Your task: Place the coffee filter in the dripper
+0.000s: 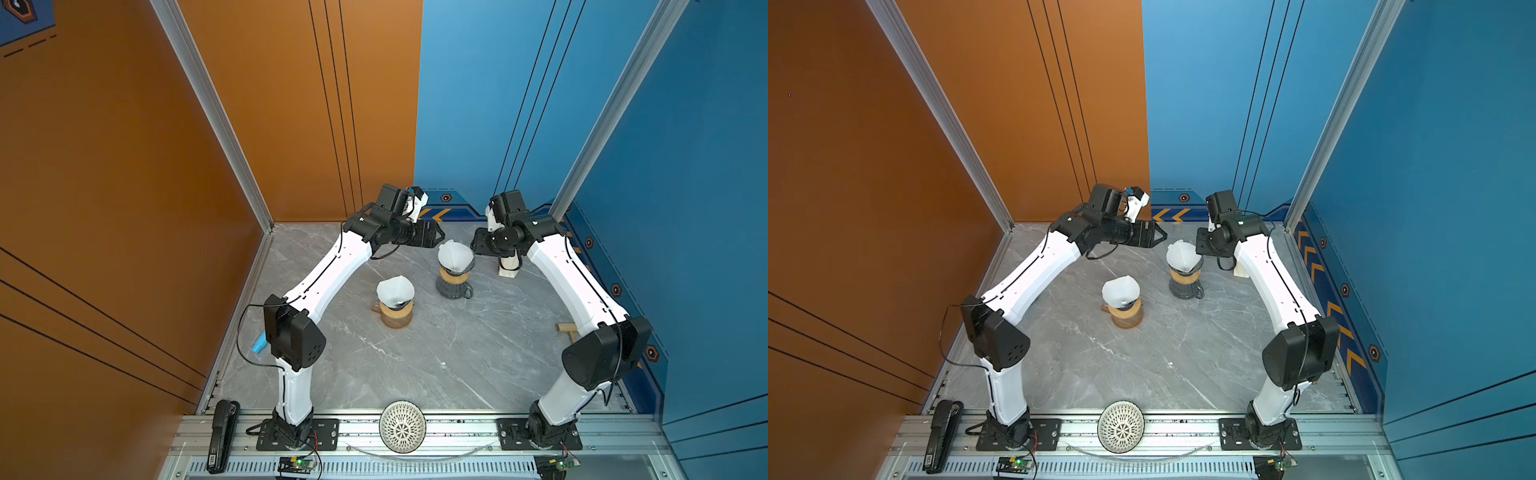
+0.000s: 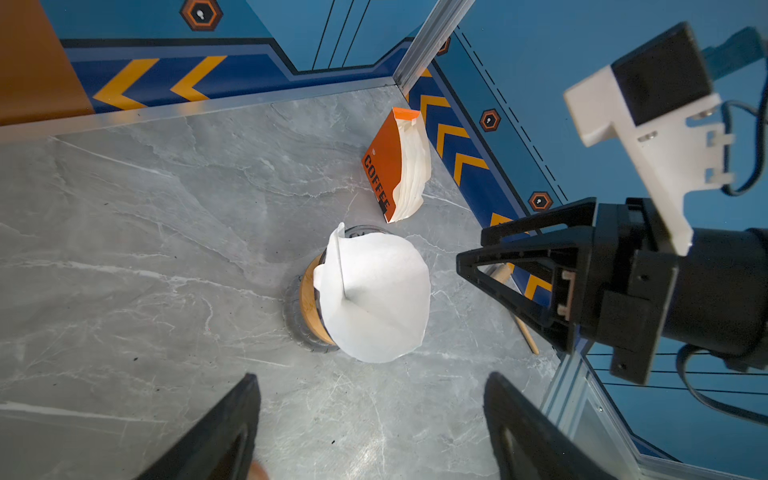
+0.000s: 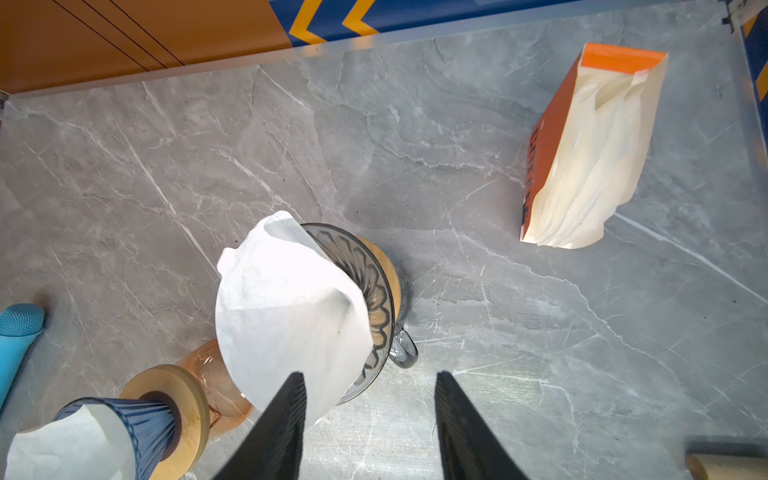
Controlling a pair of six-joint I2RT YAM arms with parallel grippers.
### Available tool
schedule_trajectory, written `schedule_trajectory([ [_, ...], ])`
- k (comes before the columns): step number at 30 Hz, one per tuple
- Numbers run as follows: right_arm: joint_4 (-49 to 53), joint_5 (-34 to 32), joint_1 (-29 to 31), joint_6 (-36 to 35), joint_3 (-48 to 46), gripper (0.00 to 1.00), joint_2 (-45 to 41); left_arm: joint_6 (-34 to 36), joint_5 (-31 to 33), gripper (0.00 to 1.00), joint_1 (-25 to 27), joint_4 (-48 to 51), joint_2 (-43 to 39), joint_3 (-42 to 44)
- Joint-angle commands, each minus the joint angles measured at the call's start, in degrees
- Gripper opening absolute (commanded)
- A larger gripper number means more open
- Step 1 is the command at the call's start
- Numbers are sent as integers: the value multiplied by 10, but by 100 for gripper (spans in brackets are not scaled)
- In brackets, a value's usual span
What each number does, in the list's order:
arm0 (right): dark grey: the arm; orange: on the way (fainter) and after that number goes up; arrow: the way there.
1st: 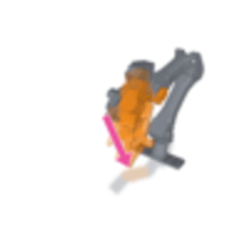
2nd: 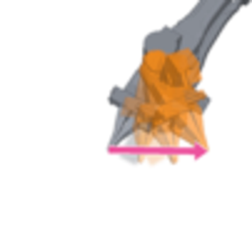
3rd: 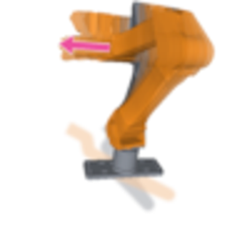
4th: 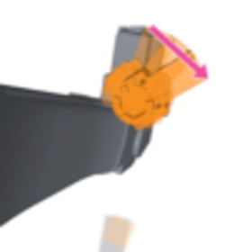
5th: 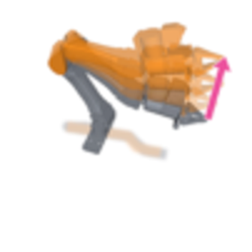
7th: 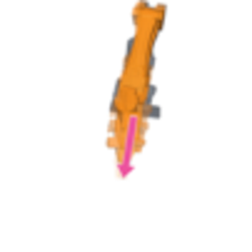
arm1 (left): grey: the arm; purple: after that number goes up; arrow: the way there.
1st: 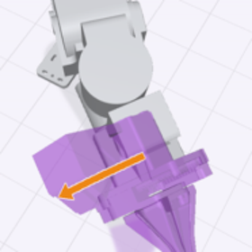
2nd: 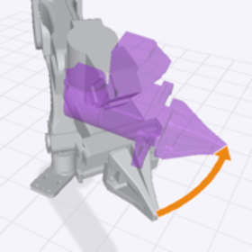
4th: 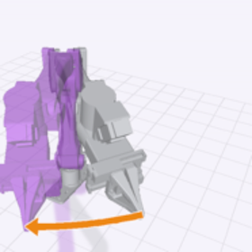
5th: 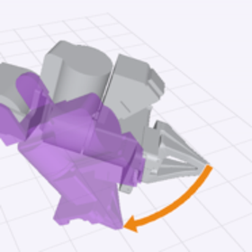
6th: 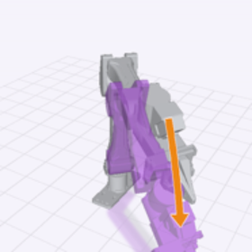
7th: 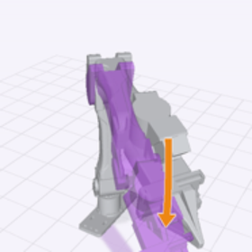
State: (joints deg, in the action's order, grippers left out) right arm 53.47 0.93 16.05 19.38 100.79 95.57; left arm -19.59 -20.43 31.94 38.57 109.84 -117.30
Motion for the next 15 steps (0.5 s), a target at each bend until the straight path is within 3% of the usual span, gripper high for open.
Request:
schedule_trajectory([
  [1,-61,-26,1,-6,-50,53,-48,20,31,92,2,-1,-32,26],
  [7,-200,-58,-5,-9,-190,69,-163,17,64,96,-10,-99,-112,144],
  [15,-304,-95,-31,-48,-332,80,-274,10,131,98,-49,-271,-249,363],
])
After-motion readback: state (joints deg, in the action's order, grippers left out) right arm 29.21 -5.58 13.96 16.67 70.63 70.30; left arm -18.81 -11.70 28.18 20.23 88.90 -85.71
